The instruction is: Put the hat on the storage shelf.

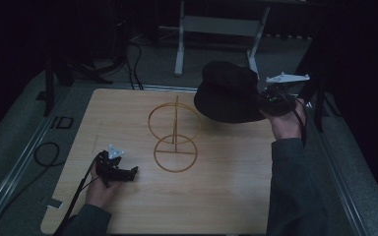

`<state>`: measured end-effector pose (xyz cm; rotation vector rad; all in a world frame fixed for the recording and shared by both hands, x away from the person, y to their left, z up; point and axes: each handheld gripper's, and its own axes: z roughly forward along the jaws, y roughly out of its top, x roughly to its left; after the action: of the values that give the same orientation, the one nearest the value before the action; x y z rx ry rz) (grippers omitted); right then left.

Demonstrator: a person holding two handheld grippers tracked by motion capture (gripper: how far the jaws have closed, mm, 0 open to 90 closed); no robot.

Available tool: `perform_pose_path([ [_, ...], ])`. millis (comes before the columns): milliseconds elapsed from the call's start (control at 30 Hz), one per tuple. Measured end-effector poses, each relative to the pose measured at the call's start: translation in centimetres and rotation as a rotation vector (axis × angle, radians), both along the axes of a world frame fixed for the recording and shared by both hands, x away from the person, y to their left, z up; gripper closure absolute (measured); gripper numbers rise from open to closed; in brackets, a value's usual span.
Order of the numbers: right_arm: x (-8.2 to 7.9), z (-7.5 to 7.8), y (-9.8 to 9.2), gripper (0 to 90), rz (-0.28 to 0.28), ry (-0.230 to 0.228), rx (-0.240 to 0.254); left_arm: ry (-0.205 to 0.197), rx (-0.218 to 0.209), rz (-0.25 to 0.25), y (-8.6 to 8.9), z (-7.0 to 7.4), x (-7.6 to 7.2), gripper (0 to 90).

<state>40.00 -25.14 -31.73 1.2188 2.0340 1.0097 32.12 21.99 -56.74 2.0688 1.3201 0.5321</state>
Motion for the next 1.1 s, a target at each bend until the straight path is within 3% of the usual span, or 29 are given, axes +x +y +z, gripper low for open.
perform_pose_path([
  [367,0.0,0.8,-0.3,80.4,0.013,-0.012,0.060,0.000,0.000,0.000,0.0,0.0,0.0,0.3],
  [1100,-0.2,2.2,-0.9,80.4,0.045,-0.030,0.119,0.000,-0.002,0.001,0.0,0.0,0.0,0.3],
])
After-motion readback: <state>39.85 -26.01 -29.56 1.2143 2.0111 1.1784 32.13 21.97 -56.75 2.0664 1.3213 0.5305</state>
